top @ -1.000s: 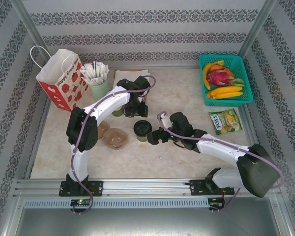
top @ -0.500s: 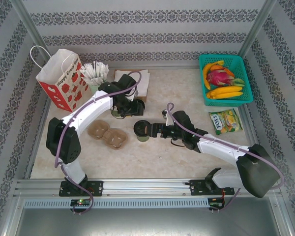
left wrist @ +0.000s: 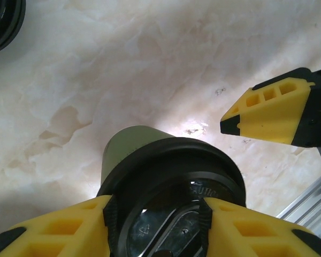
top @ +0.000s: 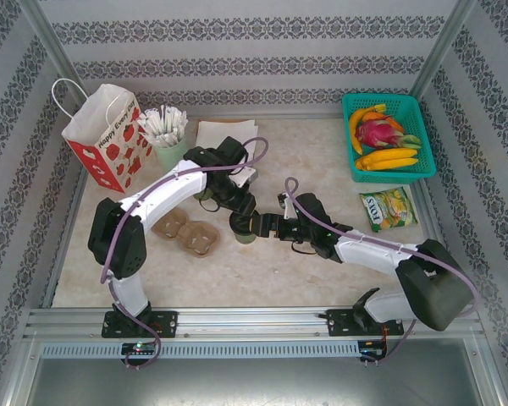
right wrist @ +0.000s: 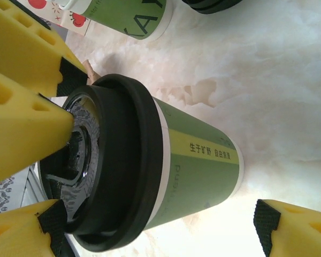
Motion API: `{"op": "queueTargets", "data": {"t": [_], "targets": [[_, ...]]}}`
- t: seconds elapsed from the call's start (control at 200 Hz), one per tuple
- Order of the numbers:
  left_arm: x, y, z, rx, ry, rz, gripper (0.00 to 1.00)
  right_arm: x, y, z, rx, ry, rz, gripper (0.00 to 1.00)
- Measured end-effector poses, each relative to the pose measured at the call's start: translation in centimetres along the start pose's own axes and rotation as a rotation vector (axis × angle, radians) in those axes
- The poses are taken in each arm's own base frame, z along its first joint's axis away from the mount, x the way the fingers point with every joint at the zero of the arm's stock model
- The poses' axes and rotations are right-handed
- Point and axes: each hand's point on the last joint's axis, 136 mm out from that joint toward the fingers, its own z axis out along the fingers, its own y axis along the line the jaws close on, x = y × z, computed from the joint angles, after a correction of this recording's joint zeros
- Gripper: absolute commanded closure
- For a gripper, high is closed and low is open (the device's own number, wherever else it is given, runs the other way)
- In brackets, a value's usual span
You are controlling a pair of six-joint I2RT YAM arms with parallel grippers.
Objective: Pack the takeout coffee
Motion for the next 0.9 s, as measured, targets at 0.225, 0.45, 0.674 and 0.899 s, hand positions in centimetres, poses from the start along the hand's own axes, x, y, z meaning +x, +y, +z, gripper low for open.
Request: {"op": "queueTargets", "data": {"t": [0.225,0.45,0.674,0.899], "targets": [[0.2,0.2,0.5,-0.001,0.012,0.024,0.62,-0.2,-0.2,0.2,-0.007,0.0,0.003,0.08],[0.3,0.3,0.7,0.0,0.008,0.025,0.63,-0.2,-0.3,0.2,-0.01,0.005,0.007,0.09],[0.0,0.0,0.3,0.004,0.0,0.018,0.48,-0.5,0.0,-0.1,0.001,0.017,-0.004,0.07],[-1.3,-0.1,-1.6,-0.027,-0.058,-0.024,0.33,-1.5,1.4,-0.9,-0.003,0.023,-0.092,0.02]]}}
